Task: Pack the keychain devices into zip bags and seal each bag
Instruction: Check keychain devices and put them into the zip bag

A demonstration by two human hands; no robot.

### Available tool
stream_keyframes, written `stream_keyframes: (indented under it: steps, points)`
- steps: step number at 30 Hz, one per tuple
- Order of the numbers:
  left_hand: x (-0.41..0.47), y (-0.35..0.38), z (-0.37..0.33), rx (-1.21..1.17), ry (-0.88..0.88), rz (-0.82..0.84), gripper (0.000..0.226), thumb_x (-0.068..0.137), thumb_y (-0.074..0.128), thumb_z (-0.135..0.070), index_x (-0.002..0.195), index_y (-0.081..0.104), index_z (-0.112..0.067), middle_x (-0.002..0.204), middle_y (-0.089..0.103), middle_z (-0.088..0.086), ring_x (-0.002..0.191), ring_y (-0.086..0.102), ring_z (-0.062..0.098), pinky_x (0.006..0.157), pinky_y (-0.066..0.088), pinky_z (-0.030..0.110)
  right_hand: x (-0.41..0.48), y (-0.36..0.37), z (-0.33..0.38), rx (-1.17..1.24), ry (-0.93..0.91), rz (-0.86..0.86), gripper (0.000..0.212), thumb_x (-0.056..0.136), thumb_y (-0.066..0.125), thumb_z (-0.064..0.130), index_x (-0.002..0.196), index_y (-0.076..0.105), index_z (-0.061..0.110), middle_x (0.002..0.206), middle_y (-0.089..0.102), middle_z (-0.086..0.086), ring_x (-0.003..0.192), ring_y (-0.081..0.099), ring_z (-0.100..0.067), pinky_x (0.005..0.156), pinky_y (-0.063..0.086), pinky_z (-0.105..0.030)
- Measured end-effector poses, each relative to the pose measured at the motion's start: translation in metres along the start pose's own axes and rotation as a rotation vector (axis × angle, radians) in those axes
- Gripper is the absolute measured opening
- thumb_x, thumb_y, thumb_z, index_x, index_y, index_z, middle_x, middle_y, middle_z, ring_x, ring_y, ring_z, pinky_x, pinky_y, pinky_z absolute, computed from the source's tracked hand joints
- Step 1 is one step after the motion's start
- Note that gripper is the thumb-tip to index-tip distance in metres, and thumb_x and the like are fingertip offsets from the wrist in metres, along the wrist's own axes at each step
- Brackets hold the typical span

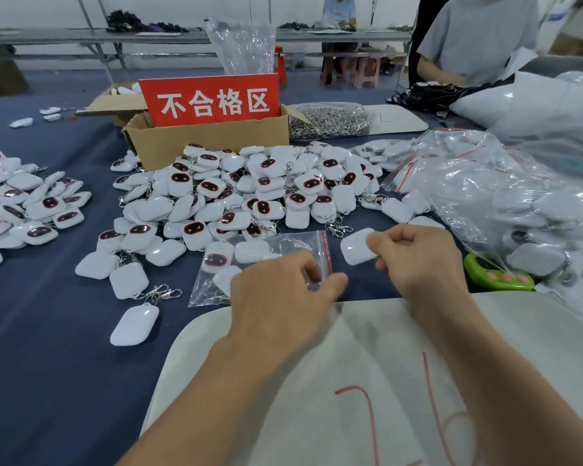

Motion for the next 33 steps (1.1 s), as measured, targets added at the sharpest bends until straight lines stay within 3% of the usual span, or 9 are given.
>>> stream_keyframes:
  steps: [2,5,8,13,18,22,24,27,33]
  points:
    - [-0.001,0.006,-0.005,0.181,0.001,0.054,0.051,0.072,0.042,-0.079,0.077,0.058,-0.031,0.069,0.062,-0.011,0.074,0.059,0.018,0.065,0.031,0.036,-0.001,0.004,0.000,-0.078,-0.005,-0.004,0.023,0.084,0.079,0.041,0.065,0.073,0.030,0.057,0.069,0.010,0.050,0.055,0.002,0.055,0.040,-0.025]
    - [0.002,0.010,-0.006,0.252,0.020,0.117,0.035,0.088,0.047,-0.062,0.085,0.057,-0.029,0.082,0.068,-0.006,0.084,0.064,0.023,0.067,0.034,0.036,-0.005,0.012,0.002,-0.095,-0.018,0.048,0.020,0.085,0.077,0.039,0.067,0.073,0.032,0.056,0.070,0.009,0.048,0.056,0.001,0.049,0.043,-0.018]
    - [0.002,0.006,-0.004,0.178,0.004,0.099,0.026,0.096,0.046,-0.049,0.087,0.060,-0.029,0.082,0.069,-0.006,0.083,0.063,0.021,0.068,0.038,0.035,-0.007,0.021,0.004,-0.035,-0.018,0.129,0.020,0.089,0.072,0.029,0.069,0.073,0.026,0.060,0.072,0.007,0.045,0.058,-0.004,0.050,0.047,-0.019]
    - [0.000,0.001,-0.004,0.027,0.016,0.064,0.035,0.103,0.042,-0.042,0.077,0.059,-0.025,0.075,0.067,-0.006,0.078,0.060,0.019,0.071,0.047,0.038,-0.011,0.031,0.008,-0.007,-0.043,0.186,0.019,0.090,0.070,0.023,0.071,0.073,0.022,0.061,0.073,0.005,0.045,0.057,-0.005,0.053,0.045,-0.017]
    - [0.001,0.003,-0.002,0.029,-0.012,0.060,0.038,0.101,0.043,-0.047,0.078,0.063,-0.024,0.074,0.067,-0.006,0.077,0.060,0.019,0.071,0.047,0.038,-0.008,0.025,0.007,-0.011,-0.028,0.107,0.020,0.088,0.069,0.026,0.068,0.073,0.026,0.060,0.072,0.008,0.045,0.054,-0.002,0.057,0.045,-0.023]
    - [0.002,0.004,-0.004,0.114,-0.015,0.065,0.022,0.098,0.048,-0.045,0.088,0.062,-0.032,0.082,0.070,-0.007,0.076,0.051,0.016,0.068,0.036,0.033,-0.010,0.027,0.007,-0.039,0.003,0.170,0.021,0.086,0.069,0.024,0.067,0.075,0.029,0.059,0.072,0.007,0.044,0.053,-0.001,0.054,0.044,-0.020]
    - [0.003,0.004,-0.003,0.079,-0.030,0.071,0.023,0.099,0.048,-0.041,0.084,0.060,-0.028,0.079,0.068,-0.007,0.076,0.054,0.017,0.067,0.039,0.034,-0.010,0.025,0.006,-0.106,0.010,0.165,0.021,0.085,0.069,0.024,0.065,0.075,0.024,0.059,0.071,0.007,0.048,0.055,-0.001,0.048,0.042,-0.016]
    - [0.003,0.001,-0.002,0.017,-0.054,0.076,0.025,0.097,0.048,-0.035,0.079,0.061,-0.025,0.075,0.067,-0.007,0.079,0.060,0.018,0.072,0.046,0.037,-0.009,0.020,0.006,-0.207,-0.006,0.113,0.019,0.084,0.067,0.026,0.068,0.074,0.019,0.062,0.071,0.001,0.061,0.060,-0.014,0.054,0.051,-0.026]
    - [0.004,0.001,0.000,-0.036,-0.085,0.066,0.017,0.094,0.055,-0.035,0.083,0.066,-0.028,0.074,0.067,-0.010,0.078,0.061,0.014,0.069,0.046,0.033,-0.011,0.018,0.011,0.036,-0.021,0.038,0.018,0.086,0.067,0.027,0.070,0.074,0.028,0.059,0.070,0.005,0.045,0.053,-0.003,0.053,0.043,-0.023]
Point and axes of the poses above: each hand's wrist, its own x-axis towards the middle knuckle, its own y-axis out of the palm, z = x × y, the point moved 4 cm from there along x, towards the middle knuckle
